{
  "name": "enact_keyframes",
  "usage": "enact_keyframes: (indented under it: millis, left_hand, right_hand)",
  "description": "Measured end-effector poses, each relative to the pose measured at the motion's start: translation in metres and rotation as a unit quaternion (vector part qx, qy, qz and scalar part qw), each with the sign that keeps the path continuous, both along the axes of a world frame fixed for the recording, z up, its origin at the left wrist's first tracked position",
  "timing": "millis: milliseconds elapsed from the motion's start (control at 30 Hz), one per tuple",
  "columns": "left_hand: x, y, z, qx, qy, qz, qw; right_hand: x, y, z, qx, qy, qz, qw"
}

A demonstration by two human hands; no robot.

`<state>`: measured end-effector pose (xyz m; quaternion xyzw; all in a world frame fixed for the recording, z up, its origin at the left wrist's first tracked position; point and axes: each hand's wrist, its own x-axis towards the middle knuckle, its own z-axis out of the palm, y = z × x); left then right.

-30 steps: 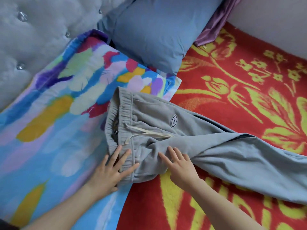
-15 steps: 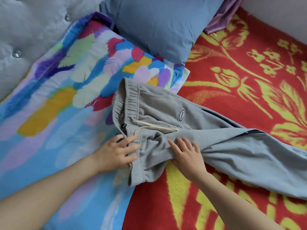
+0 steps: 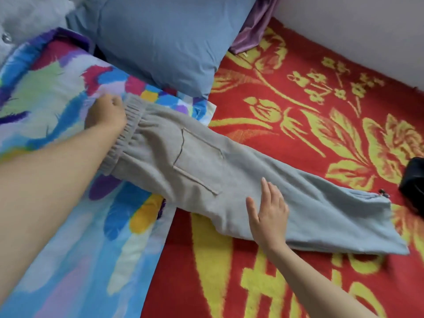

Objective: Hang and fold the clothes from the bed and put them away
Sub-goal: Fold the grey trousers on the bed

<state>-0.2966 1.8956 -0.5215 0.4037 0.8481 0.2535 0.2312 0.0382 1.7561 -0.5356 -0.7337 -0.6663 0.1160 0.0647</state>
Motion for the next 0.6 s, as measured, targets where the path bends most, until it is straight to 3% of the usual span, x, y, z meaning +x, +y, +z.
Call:
enact_keyframes:
  millis: [67,167,333,433,533,600]
  left_hand:
    - [0.007,-0.01,-0.016,-0.07,-0.011,-0.005,0.997]
    - [0.009,-0.04,-0.033,-0.109,0.071,-0.082,0.988]
    - [-0.009,-0.041,-0.036,-0.095,0.109,-0.106,0.984]
    - [0.004,-0.047,-0.035,-0.052,0.22,-0.099,0.969]
    - [0.051,-0.069,-0.035,0.018,0.27,-0.202,0.941]
    - [0.094,-0.085,-0.042,-0.006,0.293,-0.319,0.901]
  right_hand:
    - [0.015,-0.012,-0.007,-0.018,0.002,-0.008,1.0]
    - [0.042,-0.027,-0.019,-0.051,-0.009,-0.036,0.998]
    - [0.07,-0.041,-0.034,-0.098,-0.036,-0.087,0.991]
    - [0.08,-0.047,-0.039,-0.112,-0.051,-0.1,0.987]
    - [0.091,-0.053,-0.039,-0.122,-0.052,-0.124,0.983]
    - [0.099,-0.057,-0.039,-0.121,-0.039,-0.147,0.981]
